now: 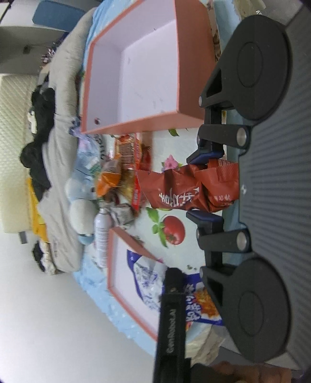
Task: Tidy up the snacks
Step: 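Carry the blue bag and red packet with both tools over the deep pink box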
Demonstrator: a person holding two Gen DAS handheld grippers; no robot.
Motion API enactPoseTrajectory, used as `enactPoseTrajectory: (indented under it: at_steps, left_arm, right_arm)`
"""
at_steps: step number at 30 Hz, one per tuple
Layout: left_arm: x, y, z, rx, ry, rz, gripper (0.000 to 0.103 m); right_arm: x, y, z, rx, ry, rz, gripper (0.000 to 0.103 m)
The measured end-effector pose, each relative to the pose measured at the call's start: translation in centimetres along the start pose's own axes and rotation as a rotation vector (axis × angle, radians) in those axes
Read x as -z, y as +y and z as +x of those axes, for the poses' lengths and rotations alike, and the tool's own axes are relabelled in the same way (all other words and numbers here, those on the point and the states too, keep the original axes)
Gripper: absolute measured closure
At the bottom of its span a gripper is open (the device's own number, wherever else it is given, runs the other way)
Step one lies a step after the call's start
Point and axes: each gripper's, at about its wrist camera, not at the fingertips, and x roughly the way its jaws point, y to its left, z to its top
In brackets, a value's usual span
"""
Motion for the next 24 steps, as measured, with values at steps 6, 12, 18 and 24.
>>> enactPoseTrajectory:
  at_steps: [6, 12, 18, 24]
  left_arm:
    - [0.3, -1.2, -2.5, 0.034, -0.040, 0.015, 0.032]
    - [0.4, -3.4, -3.7, 0.093, -0.061, 0.049, 0.032]
    - [0.2, -5.9, -3.9, 0.147, -0.070, 0.082, 0.032]
    - [-0.3, -8.6, -3.0, 0.204, -0.046, 0.127, 0.032]
  right_arm:
    - [-0.2, -0.7, -2.9, 0.007, -0.049, 0.028, 0.059]
    - [-0.6, -2.3, -4.6, 0.045, -0.089, 0.064, 0.059]
    - [-0.4, -3.9, -6.1, 0.096, -0.124, 0.099, 0.059]
    - [0.4, -6.2, -7.5, 0.162, -0.138, 0.137, 0.059]
